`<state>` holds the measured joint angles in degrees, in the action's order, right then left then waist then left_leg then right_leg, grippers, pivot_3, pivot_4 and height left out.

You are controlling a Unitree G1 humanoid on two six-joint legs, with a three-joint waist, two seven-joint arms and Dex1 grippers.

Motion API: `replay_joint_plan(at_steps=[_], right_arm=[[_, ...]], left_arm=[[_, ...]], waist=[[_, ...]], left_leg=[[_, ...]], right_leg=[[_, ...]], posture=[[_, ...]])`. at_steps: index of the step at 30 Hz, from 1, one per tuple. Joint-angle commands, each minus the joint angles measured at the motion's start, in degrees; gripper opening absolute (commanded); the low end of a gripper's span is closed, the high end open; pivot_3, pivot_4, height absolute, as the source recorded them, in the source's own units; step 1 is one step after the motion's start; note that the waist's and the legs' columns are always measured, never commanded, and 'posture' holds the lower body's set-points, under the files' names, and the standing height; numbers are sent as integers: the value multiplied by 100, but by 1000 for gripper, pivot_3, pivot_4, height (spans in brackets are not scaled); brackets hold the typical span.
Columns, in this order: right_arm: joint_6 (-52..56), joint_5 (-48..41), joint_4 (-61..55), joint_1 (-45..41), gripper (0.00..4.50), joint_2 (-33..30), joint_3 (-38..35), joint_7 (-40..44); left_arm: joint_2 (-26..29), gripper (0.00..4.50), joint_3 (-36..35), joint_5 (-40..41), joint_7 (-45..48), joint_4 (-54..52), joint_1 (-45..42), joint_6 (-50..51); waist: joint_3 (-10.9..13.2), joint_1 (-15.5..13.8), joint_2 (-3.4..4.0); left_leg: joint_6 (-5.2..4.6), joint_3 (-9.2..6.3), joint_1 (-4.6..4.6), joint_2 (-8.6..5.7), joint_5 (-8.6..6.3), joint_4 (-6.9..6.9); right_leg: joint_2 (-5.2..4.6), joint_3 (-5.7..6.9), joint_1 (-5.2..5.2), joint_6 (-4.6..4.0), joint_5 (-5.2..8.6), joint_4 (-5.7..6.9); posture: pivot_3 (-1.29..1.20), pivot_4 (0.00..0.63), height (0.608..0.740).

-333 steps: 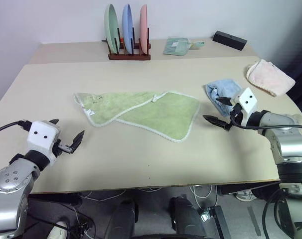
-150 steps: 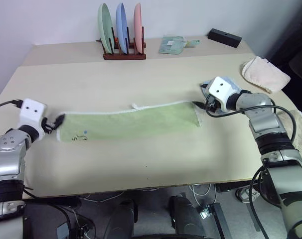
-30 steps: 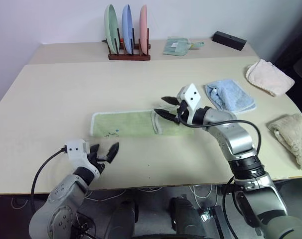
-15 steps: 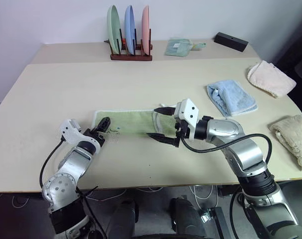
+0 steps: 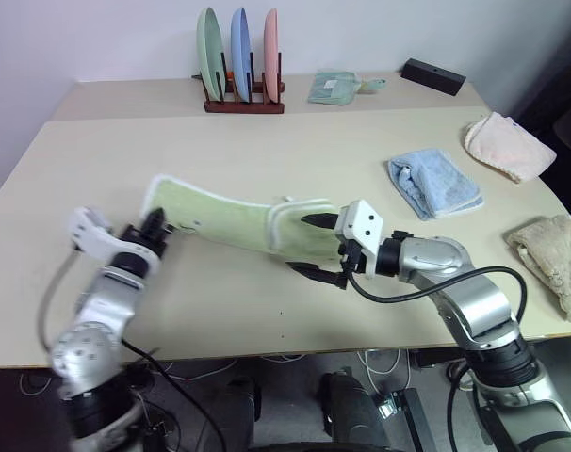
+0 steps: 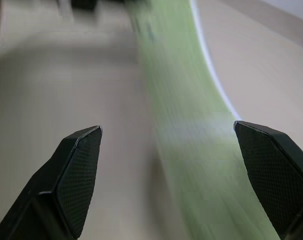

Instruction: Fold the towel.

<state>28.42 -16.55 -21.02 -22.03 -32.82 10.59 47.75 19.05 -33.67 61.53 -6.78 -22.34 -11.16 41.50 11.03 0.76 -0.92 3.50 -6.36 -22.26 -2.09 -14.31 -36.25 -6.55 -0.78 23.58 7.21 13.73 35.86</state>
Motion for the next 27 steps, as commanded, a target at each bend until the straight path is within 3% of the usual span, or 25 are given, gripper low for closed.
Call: replay_joint_plan(at_steps=[1,3,7,9,13,17,26,27], right_arm=[[-133,-23,-57,-42,4350,-53,-149,39],[-174,-4,10,-61,4350,-58,-148,46],[-271,60,145,-138,4350,31,-75,14],[-290,77,166,-147,4350,55,-63,12],[-325,134,162,-106,4350,92,-45,-75],[-285,154,64,-12,4350,84,-88,-156],[-311,195,54,19,4350,113,-46,-261],[-323,202,69,12,4350,119,-35,-264]], left_arm=[[633,52,394,-280,763,-360,32,-6],[1060,52,881,-584,1150,-521,-7,73],[1552,52,2540,-1517,1912,-745,-377,81],[1602,52,2947,-1882,2094,-746,-445,-41],[1385,52,4406,-3043,2275,-348,-802,-161],[1033,52,4825,-3551,2359,-59,-889,-250],[498,52,4939,-3934,2612,115,-897,-49],[435,308,4836,-3884,2607,108,-893,-8]], waist=[[-1,-10,0],[1,-44,-4],[0,-34,-4],[1,5,-3],[2,12,-2],[2,4,-2],[2,-2,-3],[2,1,-3]], left_leg=[[0,1,0,0,0,0],[0,-3,-3,-1,0,-3],[0,-4,-6,-8,0,-5],[0,-2,-8,-8,0,-2],[-1,-4,-8,-1,0,18],[-1,-3,-11,0,0,13],[-1,-5,-12,-1,0,10],[-1,-5,-12,-1,0,10]], right_leg=[[-1,-1,-3,-1,1,-6],[-1,3,-7,-2,1,-8],[-1,-2,-21,-6,-1,-37],[0,-4,-21,-4,-2,-43],[8,-5,-7,17,-12,-40],[8,-6,-7,18,-13,-42],[7,-5,-8,19,-13,-42],[7,-4,-8,20,-13,-41]], posture=[[0,150,740],[0,150,740],[0,150,740],[0,150,740],[0,150,740],[0,150,740],[0,150,740],[0,150,740]])
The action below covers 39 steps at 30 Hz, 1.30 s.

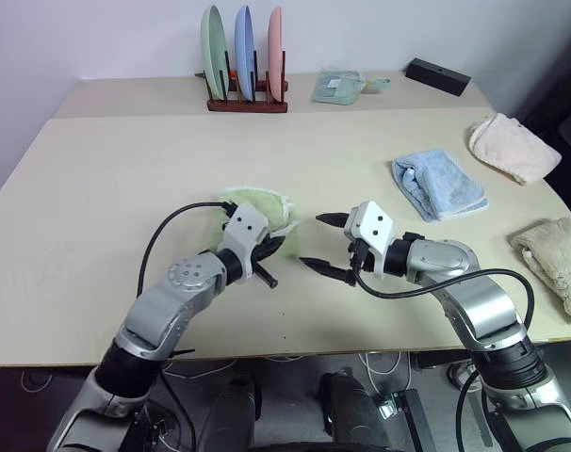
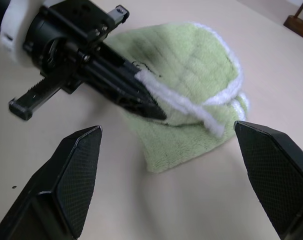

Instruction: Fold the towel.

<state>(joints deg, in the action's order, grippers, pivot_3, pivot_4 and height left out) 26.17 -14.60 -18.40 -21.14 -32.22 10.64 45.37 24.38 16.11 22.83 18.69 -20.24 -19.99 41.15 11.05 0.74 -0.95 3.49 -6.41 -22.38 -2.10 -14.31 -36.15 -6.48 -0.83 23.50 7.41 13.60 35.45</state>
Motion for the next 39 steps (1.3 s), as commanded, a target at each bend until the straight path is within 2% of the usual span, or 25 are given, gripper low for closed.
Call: replay_joint_plan(at_steps=[1,2,5,7,8,11,14,15,18,19,25,31,35,39], right_arm=[[-107,12,-180,-83,4350,65,-31,-28],[-119,26,-162,-95,4350,76,-22,-34],[-114,25,-132,-135,4350,117,-13,-31],[-38,8,-114,-174,3776,146,-38,-56],[-14,-10,-111,-186,3456,164,-54,-63],[61,-86,-109,-229,1974,246,-99,-91],[116,-79,-17,-408,430,412,-68,-186],[137,-60,44,-500,0,500,-32,-235],[182,204,406,-870,0,903,231,-527],[188,287,525,-963,0,1012,315,-597],[-36,640,2008,-1577,0,1803,656,-813],[-221,917,3296,-1582,0,2293,643,-1144],[-359,1042,3530,-1446,0,2298,646,-1207],[-441,947,3290,-1308,0,2301,506,-1207]], left_arm=[[-145,599,-218,14,59,-105,-8,60],[-197,907,-350,100,82,-153,-1,75],[-265,2300,-842,488,216,-494,90,147],[-107,3285,-1357,930,429,-915,318,242],[-30,3303,-1621,1165,495,-1065,435,367],[164,3303,-2286,1853,702,-1369,739,581],[417,2383,-2795,1900,698,-1437,890,447],[484,1888,-2893,1749,613,-1325,888,368],[547,393,-2875,1084,209,-672,664,96],[547,61,-2805,886,100,-473,566,24],[151,61,-2072,-71,-48,888,25,-640],[-327,61,-1593,-642,8,2058,-28,-1145],[-441,61,-1583,-854,17,2474,82,-1447],[-540,61,-1795,-792,54,2388,257,-1749]], waist=[[0,2,0],[0,2,0],[0,9,0],[0,34,0],[0,34,0],[1,19,1],[1,1,1],[1,4,1],[0,7,1],[0,6,1],[0,7,1],[0,32,1],[-10,29,12],[-11,32,11]], left_leg=[[0,0,0,0,0,0],[0,0,0,0,0,0],[0,-1,0,0,0,-1],[0,0,0,1,0,1],[0,0,0,2,0,2],[0,-1,1,3,0,2],[0,-2,1,1,0,-3],[0,-2,1,1,0,-5],[0,-2,11,1,1,-6],[1,-2,11,1,1,-6],[2,-2,7,-2,2,-2],[5,-2,6,-1,3,2],[8,-2,11,-1,5,2],[10,-2,30,-1,6,1]], right_leg=[[0,0,0,0,0,0],[0,0,0,0,0,1],[0,0,0,0,0,1],[0,0,3,1,0,1],[0,-1,3,2,0,4],[0,0,6,2,1,8],[0,0,0,-2,2,8],[0,1,0,-3,2,7],[0,0,-6,-6,1,9],[1,0,-6,-7,0,10],[1,1,-3,-1,-2,6],[2,1,7,2,-4,15],[1,-1,8,2,-4,29],[1,-2,-4,2,-4,45]], posture=[[0,150,740],[0,150,740],[0,150,740],[0,150,740],[0,150,740],[0,150,740],[0,150,740],[0,150,740],[0,150,740],[0,150,740],[0,150,740],[0,150,740],[0,150,740],[0,150,740]])
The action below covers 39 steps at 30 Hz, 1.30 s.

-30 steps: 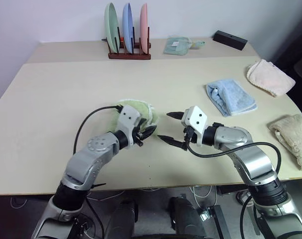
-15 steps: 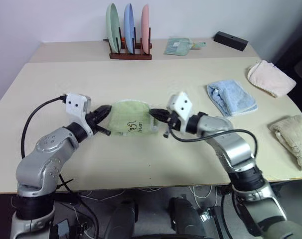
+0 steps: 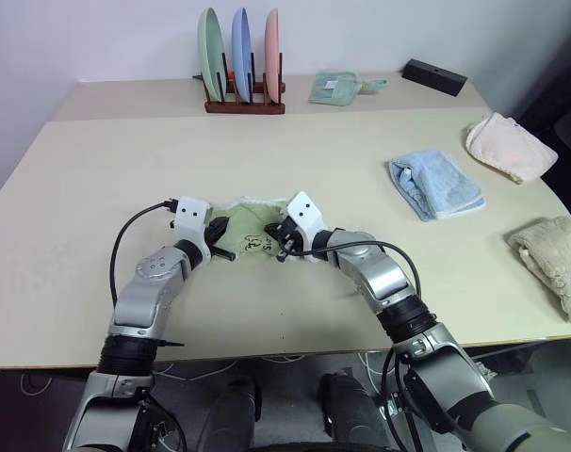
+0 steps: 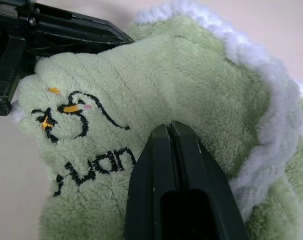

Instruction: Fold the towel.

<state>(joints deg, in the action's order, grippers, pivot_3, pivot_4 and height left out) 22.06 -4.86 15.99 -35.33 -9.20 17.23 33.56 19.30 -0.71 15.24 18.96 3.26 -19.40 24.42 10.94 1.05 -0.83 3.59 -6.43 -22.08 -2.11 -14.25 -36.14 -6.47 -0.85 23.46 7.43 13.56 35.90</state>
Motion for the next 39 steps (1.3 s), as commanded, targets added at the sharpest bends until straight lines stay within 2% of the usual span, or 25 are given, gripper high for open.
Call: replay_joint_plan(at_steps=[1,6,8,9,11,12,14,17,18,19,24,30,33,39], right_arm=[[-51,-74,-313,132,0,-21,-215,-4],[158,-379,-1076,199,0,-191,-476,218],[432,-716,-1896,328,499,-560,-534,716],[521,-788,-2245,398,743,-759,-509,902],[668,-872,-2889,569,1548,-1227,-412,1257],[739,-922,-3109,637,2151,-1384,-386,1362],[819,-1011,-3429,739,3067,-1608,-354,1510],[669,-838,-3636,816,4484,-1803,-260,1543],[545,-742,-3673,855,4500,-1867,-211,1553],[471,-692,-3697,888,4500,-1905,-178,1556],[326,-573,-3691,933,4500,-1920,-66,1513],[238,-406,-3695,1002,4500,-1883,25,1396],[225,-360,-3759,1076,4500,-1902,28,1340],[241,-336,-3886,1221,4500,-1914,-20,1273]], left_arm=[[-65,61,-246,102,53,-145,260,-99],[-30,61,-702,557,157,-976,527,48],[107,0,-1143,1096,218,-1564,763,502],[181,262,-1330,1305,209,-1761,868,745],[357,766,-1663,1770,194,-2025,1099,1374],[400,1299,-1775,1953,159,-2103,1173,1631],[373,2179,-1981,2294,25,-2184,1228,2017],[54,3713,-2376,2926,-486,-2038,1036,2637],[-92,4211,-2456,3109,-711,-1919,920,2885],[-209,4365,-2484,3267,-852,-1840,826,3067],[-703,4365,-2443,3772,-1293,-1599,452,3573],[-1249,4365,-2025,3814,-1505,-1281,150,3814],[-1386,3606,-1985,3823,-1564,-1217,100,3804],[-1500,497,-2087,3934,-1701,-1207,55,3814]], waist=[[0,3,0],[2,10,0],[3,8,-1],[4,12,-1],[4,13,-1],[4,12,-1],[4,8,-1],[5,-10,-4],[5,-17,-5],[6,-34,-6],[6,-25,-10],[5,-52,-12],[4,-62,-12],[5,-38,-12]], left_leg=[[0,0,2,0,0,0],[0,-1,-5,0,0,0],[1,-1,-13,0,1,-1],[1,-3,-22,1,1,-2],[1,-4,-29,1,1,-1],[1,-4,-29,2,0,0],[0,-4,-26,2,0,0],[0,-5,-25,2,0,-7],[1,-7,-25,1,1,-12],[1,-9,-25,1,1,-14],[2,-13,-25,-1,1,-15],[4,-13,-23,-3,2,-15],[4,-13,-23,-6,2,-17],[4,-13,-24,-7,2,-15]], right_leg=[[0,0,-1,0,0,2],[0,-1,9,0,0,7],[0,-1,18,0,0,12],[0,-1,25,0,0,12],[-1,-1,32,1,1,13],[-1,1,33,1,2,13],[-1,1,29,2,3,13],[-1,2,23,1,3,13],[-1,3,21,1,3,13],[-1,4,19,1,3,13],[-2,8,12,2,3,6],[-3,8,10,2,3,6],[-6,9,5,2,3,3],[-8,9,5,2,3,-2]], posture=[[0,150,740],[0,150,740],[0,150,740],[0,150,740],[0,150,740],[0,150,740],[0,150,740],[0,150,740],[0,150,740],[0,150,740],[0,150,740],[0,150,740],[0,150,740],[0,150,740]])
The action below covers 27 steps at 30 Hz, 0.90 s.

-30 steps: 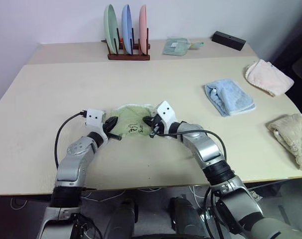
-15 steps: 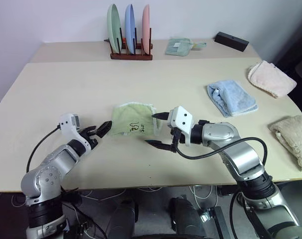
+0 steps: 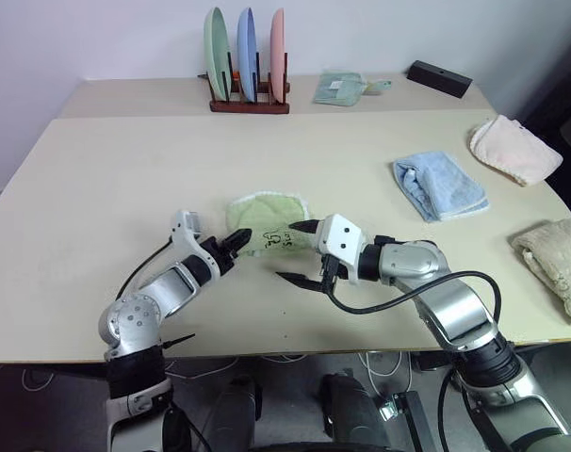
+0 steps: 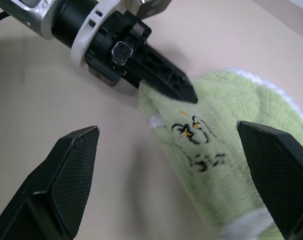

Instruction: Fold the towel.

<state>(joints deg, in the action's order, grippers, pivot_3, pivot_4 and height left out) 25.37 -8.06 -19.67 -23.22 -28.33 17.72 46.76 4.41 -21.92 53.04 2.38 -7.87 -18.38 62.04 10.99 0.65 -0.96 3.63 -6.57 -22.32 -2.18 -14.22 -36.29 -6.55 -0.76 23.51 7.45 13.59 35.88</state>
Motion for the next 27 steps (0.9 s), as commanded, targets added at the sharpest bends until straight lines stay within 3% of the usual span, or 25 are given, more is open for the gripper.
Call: replay_joint_plan(at_steps=[1,4,9,14,19,27], right_arm=[[-83,-17,-339,26,4500,3,-70,-59],[-78,-19,-373,44,4500,13,-69,-90],[-131,-2,-369,34,4500,12,-71,-114],[-167,-9,-338,8,4500,-2,-97,-119],[-218,-15,-309,-3,4500,6,-70,-91],[-357,5,-156,-45,4500,7,-70,-39]], left_arm=[[-22,30,21,180,-61,-107,-47,55],[-59,30,-69,291,-87,-185,-49,-47],[-130,30,-638,389,-250,-356,-282,-1063],[160,30,-1732,89,-1084,-28,-825,-2681],[551,30,-2618,-371,-1646,630,-647,-4009],[422,30,-2870,-260,-1907,974,101,-4316]], waist=[[0,8,0],[0,6,0],[1,0,-1],[3,25,-5],[2,16,-4],[-4,-114,-37]], left_leg=[[0,0,0,0,0,1],[0,0,1,1,0,2],[1,0,0,1,0,2],[2,0,0,3,1,4],[2,4,1,3,1,15],[2,0,-7,1,1,6]], right_leg=[[0,0,0,0,0,0],[0,0,1,0,0,0],[0,0,1,0,0,-1],[1,0,4,-1,0,-2],[2,-3,3,0,0,-23],[1,4,-9,-2,-4,-43]], posture=[[0,150,740],[0,150,740],[0,150,740],[0,150,740],[0,150,740],[0,150,740]])
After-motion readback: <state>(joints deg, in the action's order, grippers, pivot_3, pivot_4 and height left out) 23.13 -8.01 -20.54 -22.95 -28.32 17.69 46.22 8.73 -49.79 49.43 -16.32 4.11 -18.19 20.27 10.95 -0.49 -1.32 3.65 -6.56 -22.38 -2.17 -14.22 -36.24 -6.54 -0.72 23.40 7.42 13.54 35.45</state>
